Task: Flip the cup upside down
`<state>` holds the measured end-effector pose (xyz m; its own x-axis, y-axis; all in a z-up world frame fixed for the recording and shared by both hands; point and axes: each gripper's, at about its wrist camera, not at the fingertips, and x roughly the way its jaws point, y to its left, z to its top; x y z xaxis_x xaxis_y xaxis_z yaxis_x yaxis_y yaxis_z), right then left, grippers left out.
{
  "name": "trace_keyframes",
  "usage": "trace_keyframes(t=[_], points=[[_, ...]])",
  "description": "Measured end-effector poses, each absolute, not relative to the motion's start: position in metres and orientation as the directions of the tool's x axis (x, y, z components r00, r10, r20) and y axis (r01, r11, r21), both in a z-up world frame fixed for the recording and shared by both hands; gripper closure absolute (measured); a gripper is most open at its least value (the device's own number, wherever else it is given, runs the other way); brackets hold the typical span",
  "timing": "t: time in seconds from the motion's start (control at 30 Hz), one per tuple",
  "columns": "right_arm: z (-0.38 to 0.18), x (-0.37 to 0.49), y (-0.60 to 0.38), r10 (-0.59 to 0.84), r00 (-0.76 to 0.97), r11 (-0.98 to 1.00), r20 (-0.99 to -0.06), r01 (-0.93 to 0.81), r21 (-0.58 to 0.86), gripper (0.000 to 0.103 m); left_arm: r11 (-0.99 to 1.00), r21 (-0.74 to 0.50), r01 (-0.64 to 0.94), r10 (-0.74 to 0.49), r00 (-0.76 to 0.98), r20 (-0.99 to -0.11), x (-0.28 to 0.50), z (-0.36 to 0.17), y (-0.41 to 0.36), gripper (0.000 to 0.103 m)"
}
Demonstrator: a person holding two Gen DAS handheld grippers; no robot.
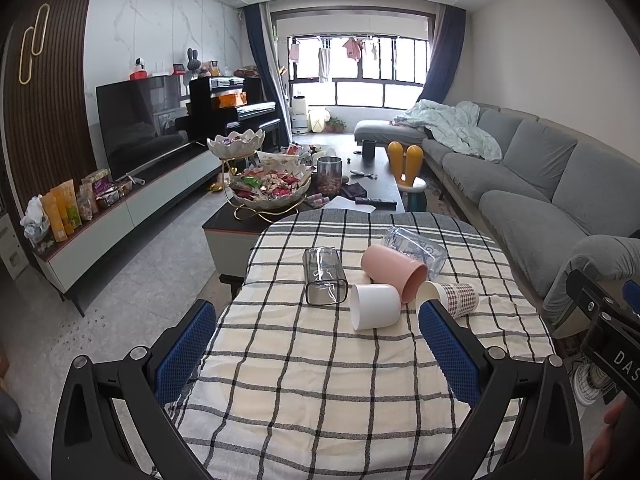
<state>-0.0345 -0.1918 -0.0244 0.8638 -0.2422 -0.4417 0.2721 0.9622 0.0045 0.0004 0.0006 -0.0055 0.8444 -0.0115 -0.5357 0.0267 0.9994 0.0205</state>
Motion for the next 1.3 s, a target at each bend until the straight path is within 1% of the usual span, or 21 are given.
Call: trace_keyframes(t=[0.43, 0.57, 0.87, 1.0, 1.13, 1.3], points=[[-0.026, -0.032, -0.191, -0.24, 0.861, 0.963, -0.449, 0.27, 0.002, 0.001, 1.0, 0.012, 0.023, -0.013, 0.837, -0.548, 0.007, -0.011, 0.002, 0.0], [-0.03, -0.022, -0.189, -0.235, 0.853, 0.965, -0.466, 0.261, -0.009, 0.001, 1.0, 0.008, 0.02, -0.012, 0.835, -0.551, 0.011, -0.012, 0.002, 0.0], [-0.024, 0.014, -0.181, -0.218, 0.834, 0.975, -0.507, 0.213, -0.069, 0.001, 1.0, 0.001, 0.018, -0.014, 0.802, -0.597, 0.037, -0.016, 0.003, 0.0], [-0.022, 0.044, -0.176, -0.196, 0.816, 0.981, -0.544, 0.169, -0.1, 0.001, 1.0, -0.02, 0.011, -0.022, 0.771, -0.636, 0.058, -0.019, 0.004, 0.0], [-0.024, 0.082, -0.169, -0.161, 0.774, 0.987, -0.612, 0.113, -0.117, 0.001, 0.999, -0.038, 0.004, -0.029, 0.751, -0.66, 0.086, -0.02, 0.007, 0.0], [-0.031, 0.133, -0.157, -0.126, 0.718, 0.989, -0.684, 0.034, -0.147, 0.001, 1.0, -0.022, -0.012, -0.007, 0.709, -0.705, 0.124, -0.031, 0.011, 0.0]])
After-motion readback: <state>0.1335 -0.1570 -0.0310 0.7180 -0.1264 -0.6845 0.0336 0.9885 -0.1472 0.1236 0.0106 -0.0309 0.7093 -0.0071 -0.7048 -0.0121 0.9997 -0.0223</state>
